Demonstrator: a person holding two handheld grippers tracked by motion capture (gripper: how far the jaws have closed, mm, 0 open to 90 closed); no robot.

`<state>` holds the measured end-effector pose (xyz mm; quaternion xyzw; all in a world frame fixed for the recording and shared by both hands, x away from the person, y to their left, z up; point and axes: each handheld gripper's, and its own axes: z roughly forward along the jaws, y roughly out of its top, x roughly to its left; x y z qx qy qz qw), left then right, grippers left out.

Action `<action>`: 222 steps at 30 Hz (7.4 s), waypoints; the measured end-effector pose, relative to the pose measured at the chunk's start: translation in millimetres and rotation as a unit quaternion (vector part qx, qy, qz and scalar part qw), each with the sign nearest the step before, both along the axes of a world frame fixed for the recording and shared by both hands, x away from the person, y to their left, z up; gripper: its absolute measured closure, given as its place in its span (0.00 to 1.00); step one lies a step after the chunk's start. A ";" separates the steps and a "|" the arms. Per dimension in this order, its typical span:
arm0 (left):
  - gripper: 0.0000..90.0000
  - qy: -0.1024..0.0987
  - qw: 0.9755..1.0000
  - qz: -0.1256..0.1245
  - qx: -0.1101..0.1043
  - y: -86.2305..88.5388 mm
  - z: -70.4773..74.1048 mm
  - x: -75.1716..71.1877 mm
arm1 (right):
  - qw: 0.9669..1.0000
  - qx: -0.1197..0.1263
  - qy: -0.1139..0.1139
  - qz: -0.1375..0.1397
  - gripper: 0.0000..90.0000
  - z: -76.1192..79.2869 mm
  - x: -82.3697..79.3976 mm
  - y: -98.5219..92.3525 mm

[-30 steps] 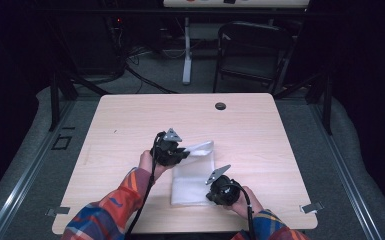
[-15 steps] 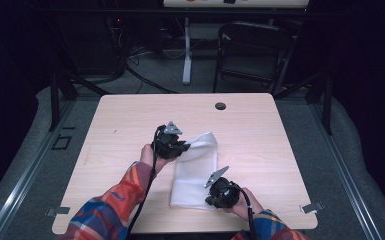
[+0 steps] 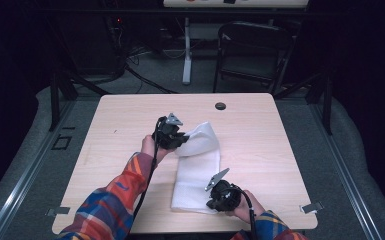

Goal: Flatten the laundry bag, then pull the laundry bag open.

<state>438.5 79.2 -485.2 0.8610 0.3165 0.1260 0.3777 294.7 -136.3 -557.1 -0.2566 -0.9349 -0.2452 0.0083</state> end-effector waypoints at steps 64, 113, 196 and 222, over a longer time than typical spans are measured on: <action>0.13 0.017 0.998 0.039 0.039 5.3 -3.0 10.6 | 0.997 0.000 -0.034 -0.075 0.16 23.9 5.3 -20.5; 0.11 0.042 0.992 -0.107 0.057 -20.1 -34.3 -138.4 | 0.989 -0.021 -0.053 -0.135 0.05 30.0 15.9 -43.7; 0.96 0.065 0.995 -0.081 -0.008 -12.0 -45.7 -122.5 | 0.997 -0.019 -0.041 -0.060 1.00 -0.6 17.1 -6.9; 0.96 0.021 0.999 -0.033 -0.008 25.6 -24.6 -116.5 | 0.997 -0.018 -0.035 -0.065 1.00 -0.6 17.3 -6.7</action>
